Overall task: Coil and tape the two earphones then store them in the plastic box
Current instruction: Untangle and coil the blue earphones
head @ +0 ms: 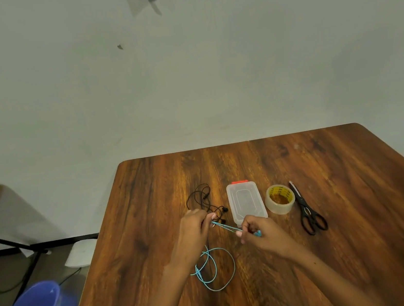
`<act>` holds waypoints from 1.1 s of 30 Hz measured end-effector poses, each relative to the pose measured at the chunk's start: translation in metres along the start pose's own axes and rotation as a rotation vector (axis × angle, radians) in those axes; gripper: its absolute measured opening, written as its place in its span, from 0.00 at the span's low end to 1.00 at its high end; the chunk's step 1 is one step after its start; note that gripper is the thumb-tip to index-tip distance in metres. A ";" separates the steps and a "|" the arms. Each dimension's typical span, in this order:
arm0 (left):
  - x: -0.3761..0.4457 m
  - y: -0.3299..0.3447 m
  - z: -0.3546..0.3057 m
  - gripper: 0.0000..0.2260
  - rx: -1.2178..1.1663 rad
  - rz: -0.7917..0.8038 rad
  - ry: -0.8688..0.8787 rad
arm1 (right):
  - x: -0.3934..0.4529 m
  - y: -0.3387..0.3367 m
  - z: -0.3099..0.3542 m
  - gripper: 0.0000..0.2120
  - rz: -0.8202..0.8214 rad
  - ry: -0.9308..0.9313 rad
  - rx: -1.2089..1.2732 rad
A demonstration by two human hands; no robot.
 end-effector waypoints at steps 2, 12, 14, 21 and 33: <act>0.000 0.001 0.000 0.15 0.008 0.011 -0.002 | 0.001 0.001 -0.001 0.12 0.035 0.016 -0.022; 0.002 0.002 0.002 0.15 0.019 0.031 -0.003 | 0.009 -0.001 -0.013 0.12 0.007 0.035 0.032; 0.001 0.004 0.003 0.16 0.030 0.050 -0.004 | 0.010 0.000 -0.019 0.14 0.010 0.036 -0.008; -0.002 0.006 0.006 0.16 0.014 0.045 -0.013 | 0.012 -0.001 -0.028 0.17 -0.020 0.042 -0.006; 0.002 0.009 0.004 0.16 0.023 0.058 -0.030 | 0.012 0.003 -0.021 0.22 0.038 0.205 0.152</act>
Point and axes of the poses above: each hand's wrist, its own x-axis towards the middle knuckle, its own y-axis out of the palm, z = x × y, the point moved 2 cm from there along x, towards the middle knuckle, and after that the axes turned 6 degrees about -z, right-handed, at the moved point
